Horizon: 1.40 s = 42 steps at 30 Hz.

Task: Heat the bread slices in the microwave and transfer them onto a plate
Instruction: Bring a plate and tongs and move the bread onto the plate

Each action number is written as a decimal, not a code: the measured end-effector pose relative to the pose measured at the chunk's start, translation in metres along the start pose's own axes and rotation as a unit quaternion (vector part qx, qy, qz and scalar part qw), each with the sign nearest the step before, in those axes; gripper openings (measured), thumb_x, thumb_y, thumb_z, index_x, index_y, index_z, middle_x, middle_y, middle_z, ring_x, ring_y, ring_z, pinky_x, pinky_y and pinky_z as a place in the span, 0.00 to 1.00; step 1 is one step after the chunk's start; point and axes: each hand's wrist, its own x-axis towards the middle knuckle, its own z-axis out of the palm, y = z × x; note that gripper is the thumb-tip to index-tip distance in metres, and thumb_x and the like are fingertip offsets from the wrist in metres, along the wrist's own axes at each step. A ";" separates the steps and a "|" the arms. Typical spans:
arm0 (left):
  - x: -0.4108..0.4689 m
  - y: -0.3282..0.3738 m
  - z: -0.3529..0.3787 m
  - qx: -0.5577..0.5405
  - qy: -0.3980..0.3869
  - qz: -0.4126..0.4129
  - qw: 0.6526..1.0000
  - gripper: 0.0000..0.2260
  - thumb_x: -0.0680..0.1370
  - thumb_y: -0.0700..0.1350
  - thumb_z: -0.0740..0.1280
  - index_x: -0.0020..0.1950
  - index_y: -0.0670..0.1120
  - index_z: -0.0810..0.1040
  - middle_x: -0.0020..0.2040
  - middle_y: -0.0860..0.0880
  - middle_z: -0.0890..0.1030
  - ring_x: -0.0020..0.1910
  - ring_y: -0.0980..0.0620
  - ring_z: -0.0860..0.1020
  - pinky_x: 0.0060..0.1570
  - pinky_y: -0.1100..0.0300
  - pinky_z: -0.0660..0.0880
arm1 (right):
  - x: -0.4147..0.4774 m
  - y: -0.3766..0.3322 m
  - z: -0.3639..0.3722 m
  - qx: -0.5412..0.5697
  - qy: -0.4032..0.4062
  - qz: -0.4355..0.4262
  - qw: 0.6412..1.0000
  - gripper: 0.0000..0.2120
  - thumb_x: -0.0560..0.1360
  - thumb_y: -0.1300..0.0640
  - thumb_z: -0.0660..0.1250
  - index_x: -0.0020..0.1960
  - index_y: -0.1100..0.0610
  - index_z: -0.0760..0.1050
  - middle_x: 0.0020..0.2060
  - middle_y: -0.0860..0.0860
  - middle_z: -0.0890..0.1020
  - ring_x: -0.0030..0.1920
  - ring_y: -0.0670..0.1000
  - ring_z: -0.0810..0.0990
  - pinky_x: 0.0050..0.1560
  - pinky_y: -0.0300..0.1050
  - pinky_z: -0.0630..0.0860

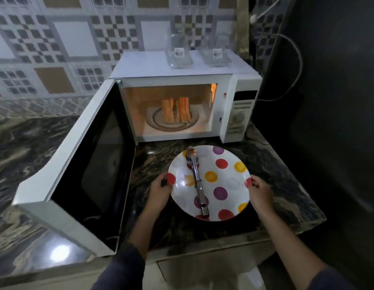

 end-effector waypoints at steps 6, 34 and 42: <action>0.031 -0.015 0.006 0.034 0.046 -0.026 0.998 0.10 0.75 0.30 0.63 0.54 0.37 0.77 0.44 0.47 0.80 0.40 0.57 0.76 0.36 0.76 0.73 | 0.048 -0.005 0.027 -0.044 -0.041 -0.002 0.998 0.10 0.77 0.63 0.59 0.52 0.60 0.79 0.41 0.56 0.80 0.40 0.52 0.75 0.41 0.46 0.74; 0.023 -0.025 0.034 0.255 0.152 -0.067 0.952 0.22 0.73 0.30 0.59 0.67 0.38 0.71 0.61 0.38 0.68 0.58 0.42 0.70 0.59 0.64 0.63 | 0.069 -0.021 0.056 -0.199 -0.102 -0.151 0.963 0.19 0.73 0.66 0.62 0.64 0.60 0.72 0.63 0.59 0.68 0.65 0.59 0.65 0.68 0.51 0.63; 0.019 -0.029 0.026 0.229 0.149 -0.061 0.960 0.17 0.74 0.35 0.62 0.63 0.40 0.75 0.58 0.40 0.71 0.57 0.43 0.72 0.55 0.68 0.63 | 0.028 -0.051 0.111 -0.197 -0.257 -0.185 0.928 0.23 0.76 0.47 0.62 0.63 0.62 0.68 0.60 0.58 0.72 0.60 0.58 0.72 0.57 0.47 0.70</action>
